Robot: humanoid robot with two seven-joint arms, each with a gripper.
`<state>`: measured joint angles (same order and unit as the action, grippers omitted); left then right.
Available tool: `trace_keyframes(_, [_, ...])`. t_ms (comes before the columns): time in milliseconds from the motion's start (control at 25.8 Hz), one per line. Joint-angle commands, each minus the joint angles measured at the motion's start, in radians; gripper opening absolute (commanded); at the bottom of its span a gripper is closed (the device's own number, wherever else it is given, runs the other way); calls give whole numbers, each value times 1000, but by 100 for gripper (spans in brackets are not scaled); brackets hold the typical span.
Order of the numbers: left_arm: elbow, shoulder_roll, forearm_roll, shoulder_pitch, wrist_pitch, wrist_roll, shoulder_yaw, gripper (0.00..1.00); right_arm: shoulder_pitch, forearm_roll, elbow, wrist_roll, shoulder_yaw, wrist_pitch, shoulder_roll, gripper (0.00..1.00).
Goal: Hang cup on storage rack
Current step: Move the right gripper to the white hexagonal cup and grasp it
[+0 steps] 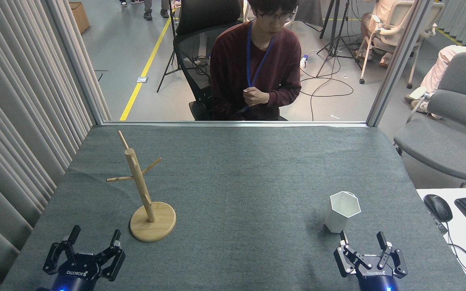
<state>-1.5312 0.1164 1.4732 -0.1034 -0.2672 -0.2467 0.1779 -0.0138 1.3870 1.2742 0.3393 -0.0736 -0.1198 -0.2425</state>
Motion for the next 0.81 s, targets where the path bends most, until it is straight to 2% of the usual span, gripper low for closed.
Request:
trace_keyframes(0, [0, 0, -1, 1, -1, -3, 0, 99, 1, 1, -1, 0, 0, 0, -4, 98])
trace_keyframes(78, [14, -6, 1, 11, 6, 1, 2, 99, 6, 1, -10, 0, 0, 0, -9, 98])
trace_keyframes(194, [49, -9, -7, 21, 16, 0, 5, 99, 28, 0, -82, 0, 0, 0, -8, 98])
trace_keyframes(272, [52, -6, -8, 22, 34, 0, 8, 99, 90, 1, -138, 1, 3, 0, -6, 98])
trace_keyframes(388, [52, -6, -10, 22, 36, 0, 12, 99, 129, 3, -202, 1, 6, 0, -3, 98])
trace_keyframes(776, [54, -3, -10, 24, 36, 0, 23, 99, 213, 3, -297, 0, 15, -1, 3, 98])
